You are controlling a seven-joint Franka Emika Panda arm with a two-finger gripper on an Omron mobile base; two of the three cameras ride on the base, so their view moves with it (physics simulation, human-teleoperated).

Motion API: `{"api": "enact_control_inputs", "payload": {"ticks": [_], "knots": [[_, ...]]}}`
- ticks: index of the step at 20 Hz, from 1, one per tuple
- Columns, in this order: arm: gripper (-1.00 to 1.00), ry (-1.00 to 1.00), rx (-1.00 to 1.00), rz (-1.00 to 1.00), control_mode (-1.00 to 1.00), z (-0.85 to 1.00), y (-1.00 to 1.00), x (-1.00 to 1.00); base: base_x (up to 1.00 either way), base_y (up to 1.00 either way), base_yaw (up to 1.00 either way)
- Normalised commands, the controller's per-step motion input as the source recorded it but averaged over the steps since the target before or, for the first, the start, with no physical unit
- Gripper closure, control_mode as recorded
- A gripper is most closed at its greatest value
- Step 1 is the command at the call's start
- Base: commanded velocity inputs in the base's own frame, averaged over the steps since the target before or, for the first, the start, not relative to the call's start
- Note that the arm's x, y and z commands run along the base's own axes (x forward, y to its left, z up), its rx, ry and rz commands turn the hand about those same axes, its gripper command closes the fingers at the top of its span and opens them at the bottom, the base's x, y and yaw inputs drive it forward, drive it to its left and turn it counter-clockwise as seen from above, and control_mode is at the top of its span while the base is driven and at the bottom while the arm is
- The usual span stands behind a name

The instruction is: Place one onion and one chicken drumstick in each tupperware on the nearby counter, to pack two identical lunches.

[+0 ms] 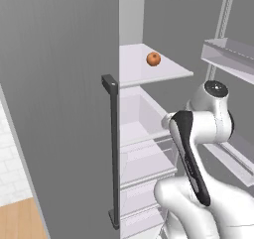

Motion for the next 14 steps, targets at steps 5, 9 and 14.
{"api": "enact_control_inputs", "payload": {"ticks": [5, 9, 14], "knots": [[1.00, -0.04, 0.00, 0.03, -1.00, 0.07, 0.03, -0.97, 0.00, 0.00, 0.00], [1.00, 0.00, 0.00, 0.00, -1.00, 0.14, 0.00, -0.65, 0.00, 0.00, 0.00], [1.00, 0.00, 0.00, 0.00, 1.00, 0.05, 0.00, -0.28, -0.59, 0.02, 0.00]]}}
